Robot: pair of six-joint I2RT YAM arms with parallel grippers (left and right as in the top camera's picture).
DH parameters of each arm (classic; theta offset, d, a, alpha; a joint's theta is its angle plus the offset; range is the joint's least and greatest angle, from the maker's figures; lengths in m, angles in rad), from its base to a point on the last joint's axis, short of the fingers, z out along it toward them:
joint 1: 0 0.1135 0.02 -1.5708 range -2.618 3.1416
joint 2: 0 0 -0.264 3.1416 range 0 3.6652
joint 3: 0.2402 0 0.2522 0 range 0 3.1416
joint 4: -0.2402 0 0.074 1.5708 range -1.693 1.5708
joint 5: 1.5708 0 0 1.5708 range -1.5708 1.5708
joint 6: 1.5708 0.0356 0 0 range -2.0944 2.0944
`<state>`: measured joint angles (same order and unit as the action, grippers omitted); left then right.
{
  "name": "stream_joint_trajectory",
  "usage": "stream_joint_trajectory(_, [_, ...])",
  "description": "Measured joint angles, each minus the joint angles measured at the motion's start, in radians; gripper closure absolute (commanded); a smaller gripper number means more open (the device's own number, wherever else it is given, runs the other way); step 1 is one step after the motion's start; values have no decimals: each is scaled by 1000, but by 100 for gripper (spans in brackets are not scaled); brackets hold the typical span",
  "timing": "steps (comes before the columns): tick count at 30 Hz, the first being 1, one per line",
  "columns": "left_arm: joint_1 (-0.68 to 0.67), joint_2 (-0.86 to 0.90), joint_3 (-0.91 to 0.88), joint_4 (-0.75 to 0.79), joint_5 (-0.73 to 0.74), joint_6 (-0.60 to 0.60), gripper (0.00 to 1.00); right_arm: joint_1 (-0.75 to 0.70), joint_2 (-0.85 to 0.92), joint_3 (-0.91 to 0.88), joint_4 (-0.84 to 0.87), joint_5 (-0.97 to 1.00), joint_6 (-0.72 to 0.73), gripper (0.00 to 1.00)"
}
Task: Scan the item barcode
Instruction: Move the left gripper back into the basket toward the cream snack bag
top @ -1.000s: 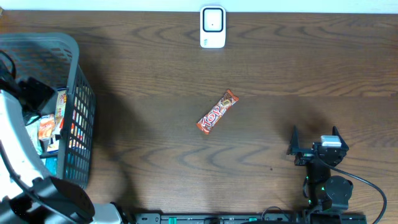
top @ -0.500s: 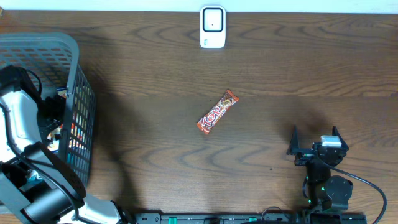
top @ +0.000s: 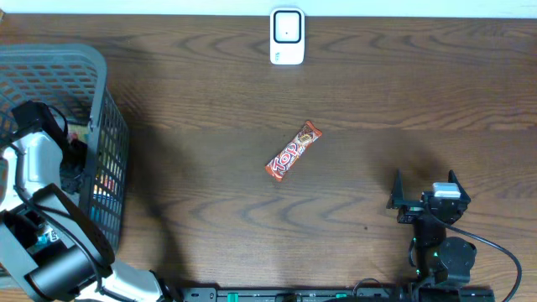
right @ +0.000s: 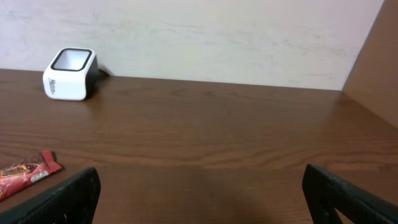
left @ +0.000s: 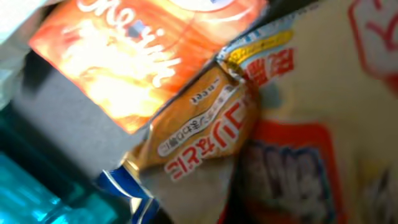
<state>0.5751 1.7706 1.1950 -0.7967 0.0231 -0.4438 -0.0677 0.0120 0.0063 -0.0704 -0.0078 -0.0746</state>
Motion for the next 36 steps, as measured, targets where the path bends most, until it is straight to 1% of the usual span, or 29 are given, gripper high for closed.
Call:
stream_joint_trajectory(6, [1,-23,0,-18,0,0,93,0,0,0,0,0,0,1])
stream_joint_trajectory(10, [1,-92,5,-57,-4,-1,93,0,0,0,0,0,0,1])
stream_joint_trajectory(17, [1,-368,83,-41,-6,-10,93,0,0,0,0,0,0,1])
stream_joint_trajectory(21, [1,-547,100,-7,-6,-62,93,0,0,0,0,0,0,1])
stream_joint_trajectory(26, [1,-723,103,47,-5,-126,93,0,0,0,0,0,0,1])
stream_joint_trajectory(29, [1,-807,103,57,-7,-142,93,0,0,0,0,0,0,1])
stream_joint_trajectory(30, [1,-826,103,59,-10,-145,76,0,0,0,0,0,0,1])
stream_joint_trajectory(31, [1,-843,103,60,-20,-140,56,0,0,0,0,0,0,1])
stream_joint_trajectory(32, [0,-853,105,60,-30,-139,38,0,0,0,0,0,0,1])
stream_joint_trajectory(34, [1,-849,109,60,-47,-135,7,0,0,0,0,0,0,1])
stream_joint_trajectory(35, [1,-832,110,61,-55,-126,0,0,0,0,0,0,0,1])
stream_joint_trajectory(36, [1,-810,111,60,-57,-110,2,0,0,0,0,0,0,1])
